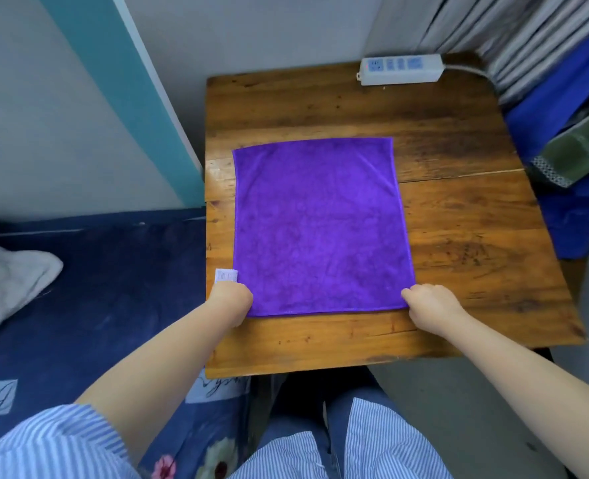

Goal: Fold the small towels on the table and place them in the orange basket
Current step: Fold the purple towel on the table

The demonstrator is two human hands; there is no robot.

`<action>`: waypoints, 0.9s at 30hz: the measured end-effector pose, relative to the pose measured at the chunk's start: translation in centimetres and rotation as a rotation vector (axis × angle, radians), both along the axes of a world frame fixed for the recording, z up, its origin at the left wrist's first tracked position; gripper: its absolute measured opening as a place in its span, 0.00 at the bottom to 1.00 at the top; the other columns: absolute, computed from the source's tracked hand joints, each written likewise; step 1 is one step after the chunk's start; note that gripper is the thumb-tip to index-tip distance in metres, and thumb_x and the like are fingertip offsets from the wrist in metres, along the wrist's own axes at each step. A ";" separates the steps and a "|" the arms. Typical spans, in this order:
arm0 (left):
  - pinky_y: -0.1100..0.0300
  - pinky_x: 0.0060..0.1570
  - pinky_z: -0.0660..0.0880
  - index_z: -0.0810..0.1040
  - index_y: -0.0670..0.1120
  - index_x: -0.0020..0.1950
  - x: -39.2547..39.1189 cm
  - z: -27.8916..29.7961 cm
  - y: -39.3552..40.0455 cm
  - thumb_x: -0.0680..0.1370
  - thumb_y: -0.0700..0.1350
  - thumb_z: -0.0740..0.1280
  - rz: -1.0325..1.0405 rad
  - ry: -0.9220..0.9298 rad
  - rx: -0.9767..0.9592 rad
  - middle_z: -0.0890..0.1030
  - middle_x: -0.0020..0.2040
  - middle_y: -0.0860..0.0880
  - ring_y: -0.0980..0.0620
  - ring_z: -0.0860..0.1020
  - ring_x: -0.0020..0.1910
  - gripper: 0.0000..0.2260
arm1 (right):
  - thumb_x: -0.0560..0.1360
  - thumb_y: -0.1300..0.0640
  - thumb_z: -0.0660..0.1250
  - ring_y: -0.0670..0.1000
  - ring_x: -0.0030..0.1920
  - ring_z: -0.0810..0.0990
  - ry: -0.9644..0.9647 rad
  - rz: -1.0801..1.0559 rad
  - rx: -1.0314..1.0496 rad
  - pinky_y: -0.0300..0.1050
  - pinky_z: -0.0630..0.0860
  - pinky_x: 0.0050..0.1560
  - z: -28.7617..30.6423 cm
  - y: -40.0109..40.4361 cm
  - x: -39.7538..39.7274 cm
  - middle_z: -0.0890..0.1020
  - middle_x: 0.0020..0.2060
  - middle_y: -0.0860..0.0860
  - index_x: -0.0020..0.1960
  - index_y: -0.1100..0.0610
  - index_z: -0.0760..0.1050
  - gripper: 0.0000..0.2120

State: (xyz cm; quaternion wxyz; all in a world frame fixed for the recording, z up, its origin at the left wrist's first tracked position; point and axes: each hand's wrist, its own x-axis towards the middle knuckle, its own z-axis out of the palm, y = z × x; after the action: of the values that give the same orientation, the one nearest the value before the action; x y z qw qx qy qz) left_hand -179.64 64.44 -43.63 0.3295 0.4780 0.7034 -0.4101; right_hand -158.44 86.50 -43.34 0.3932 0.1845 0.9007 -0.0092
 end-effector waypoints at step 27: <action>0.55 0.74 0.54 0.56 0.43 0.76 -12.7 -4.5 21.4 0.82 0.45 0.51 0.578 -0.041 0.815 0.55 0.77 0.46 0.48 0.51 0.77 0.21 | 0.81 0.56 0.47 0.52 0.76 0.42 0.525 -0.080 -0.198 0.48 0.41 0.74 -5.0 10.1 -24.9 0.47 0.76 0.51 0.76 0.56 0.47 0.24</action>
State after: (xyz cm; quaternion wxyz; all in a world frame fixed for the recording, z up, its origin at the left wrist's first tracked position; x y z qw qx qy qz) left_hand -192.30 85.85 -48.11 0.2297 0.3614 0.9035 0.0155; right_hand -183.36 96.58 -48.38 0.1619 0.1717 0.9584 -0.1604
